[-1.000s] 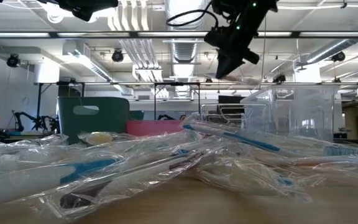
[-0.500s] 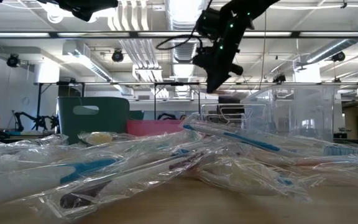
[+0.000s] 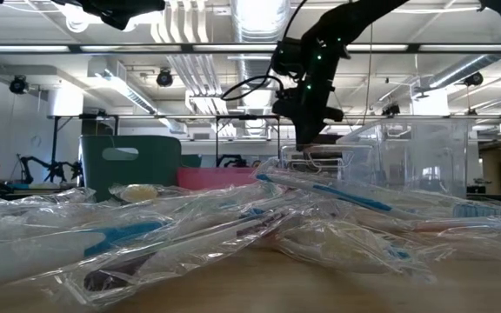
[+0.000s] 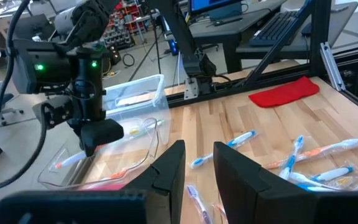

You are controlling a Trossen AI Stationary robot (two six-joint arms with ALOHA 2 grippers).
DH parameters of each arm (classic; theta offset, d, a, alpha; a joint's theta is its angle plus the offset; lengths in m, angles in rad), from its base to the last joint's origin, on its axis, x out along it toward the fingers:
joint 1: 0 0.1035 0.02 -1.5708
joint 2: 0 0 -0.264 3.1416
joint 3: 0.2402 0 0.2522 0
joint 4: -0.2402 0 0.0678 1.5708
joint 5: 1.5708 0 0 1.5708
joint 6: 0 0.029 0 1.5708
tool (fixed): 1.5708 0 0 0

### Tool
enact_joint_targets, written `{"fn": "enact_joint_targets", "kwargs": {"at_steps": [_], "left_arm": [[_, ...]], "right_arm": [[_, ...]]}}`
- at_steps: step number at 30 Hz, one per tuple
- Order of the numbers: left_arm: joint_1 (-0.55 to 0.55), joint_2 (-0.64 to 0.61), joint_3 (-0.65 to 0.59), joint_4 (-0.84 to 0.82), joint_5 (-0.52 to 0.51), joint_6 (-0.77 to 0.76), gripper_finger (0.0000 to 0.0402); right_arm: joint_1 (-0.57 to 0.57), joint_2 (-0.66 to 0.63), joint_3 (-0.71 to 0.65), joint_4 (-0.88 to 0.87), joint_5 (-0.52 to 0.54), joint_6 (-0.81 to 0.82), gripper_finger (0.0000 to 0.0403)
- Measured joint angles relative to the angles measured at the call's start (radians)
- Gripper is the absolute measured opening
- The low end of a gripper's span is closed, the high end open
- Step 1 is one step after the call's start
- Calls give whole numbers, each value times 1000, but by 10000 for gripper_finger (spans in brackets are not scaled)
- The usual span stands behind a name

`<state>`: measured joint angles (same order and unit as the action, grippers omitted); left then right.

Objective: Pick & Place Toothbrushes
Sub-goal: Put the orange toothbrush into the transparent bin

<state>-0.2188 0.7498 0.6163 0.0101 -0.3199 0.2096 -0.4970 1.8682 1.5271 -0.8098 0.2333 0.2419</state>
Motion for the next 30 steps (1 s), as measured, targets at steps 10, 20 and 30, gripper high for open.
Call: {"fn": "enact_joint_targets", "kwargs": {"at_steps": [10, 20, 30], "left_arm": [[0, 0, 0, -3, 0, 0, 90], [1, 0, 0, -4, 0, 0, 90], [0, 0, 0, -4, 0, 0, 90]], "right_arm": [[-5, 57, -5, 6, 1, 39, 22], [-15, 112, 1, 5, 0, 59, 30], [-17, 104, 1, -7, -7, 77, 101]]}}
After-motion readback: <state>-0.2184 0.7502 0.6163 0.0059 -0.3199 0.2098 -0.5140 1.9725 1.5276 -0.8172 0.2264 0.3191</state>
